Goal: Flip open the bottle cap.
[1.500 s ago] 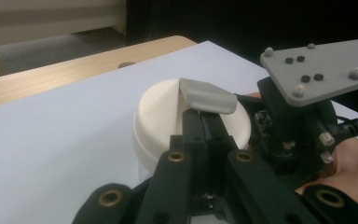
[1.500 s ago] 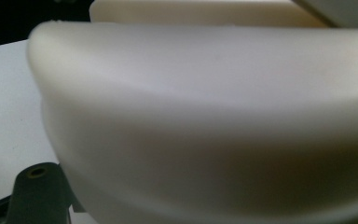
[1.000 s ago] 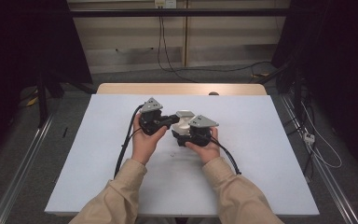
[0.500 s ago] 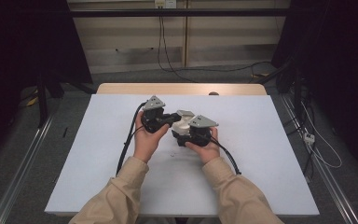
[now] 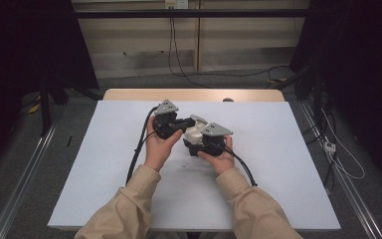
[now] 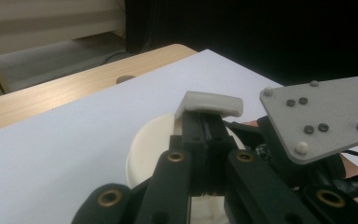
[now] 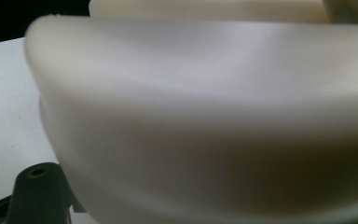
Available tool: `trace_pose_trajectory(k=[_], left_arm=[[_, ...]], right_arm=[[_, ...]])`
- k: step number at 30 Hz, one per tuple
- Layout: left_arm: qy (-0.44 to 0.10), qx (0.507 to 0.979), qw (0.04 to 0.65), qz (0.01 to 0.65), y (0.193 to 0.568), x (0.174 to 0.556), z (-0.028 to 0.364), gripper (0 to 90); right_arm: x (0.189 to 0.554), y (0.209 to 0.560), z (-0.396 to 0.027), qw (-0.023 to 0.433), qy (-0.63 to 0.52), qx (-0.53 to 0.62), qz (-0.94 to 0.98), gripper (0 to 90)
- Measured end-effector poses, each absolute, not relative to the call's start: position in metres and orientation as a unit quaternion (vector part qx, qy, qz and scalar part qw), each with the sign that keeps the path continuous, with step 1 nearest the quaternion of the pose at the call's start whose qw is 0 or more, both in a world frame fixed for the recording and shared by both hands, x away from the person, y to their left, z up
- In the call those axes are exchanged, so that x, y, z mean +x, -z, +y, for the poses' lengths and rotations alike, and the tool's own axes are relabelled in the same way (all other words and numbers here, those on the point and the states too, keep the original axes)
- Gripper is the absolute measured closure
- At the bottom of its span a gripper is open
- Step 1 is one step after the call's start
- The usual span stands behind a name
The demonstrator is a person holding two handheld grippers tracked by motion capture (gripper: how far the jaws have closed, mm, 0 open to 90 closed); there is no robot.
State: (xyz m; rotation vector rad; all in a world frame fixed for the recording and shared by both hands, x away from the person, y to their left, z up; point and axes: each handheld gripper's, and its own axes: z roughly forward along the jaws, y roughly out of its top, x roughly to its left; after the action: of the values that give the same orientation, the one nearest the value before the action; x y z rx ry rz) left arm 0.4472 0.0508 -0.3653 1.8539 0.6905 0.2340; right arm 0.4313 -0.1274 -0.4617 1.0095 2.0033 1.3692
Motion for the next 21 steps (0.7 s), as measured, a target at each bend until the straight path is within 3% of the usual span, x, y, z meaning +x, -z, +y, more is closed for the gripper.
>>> trace_pose_trajectory(k=[21], left_arm=[[-0.101, 0.782, 0.543, 0.287, 0.359, 0.451, 0.0455, 89.3]], right_arm=[[0.4313, 0.4617, -0.1272, 0.254, -0.502, 0.372, 0.738, 18.1]])
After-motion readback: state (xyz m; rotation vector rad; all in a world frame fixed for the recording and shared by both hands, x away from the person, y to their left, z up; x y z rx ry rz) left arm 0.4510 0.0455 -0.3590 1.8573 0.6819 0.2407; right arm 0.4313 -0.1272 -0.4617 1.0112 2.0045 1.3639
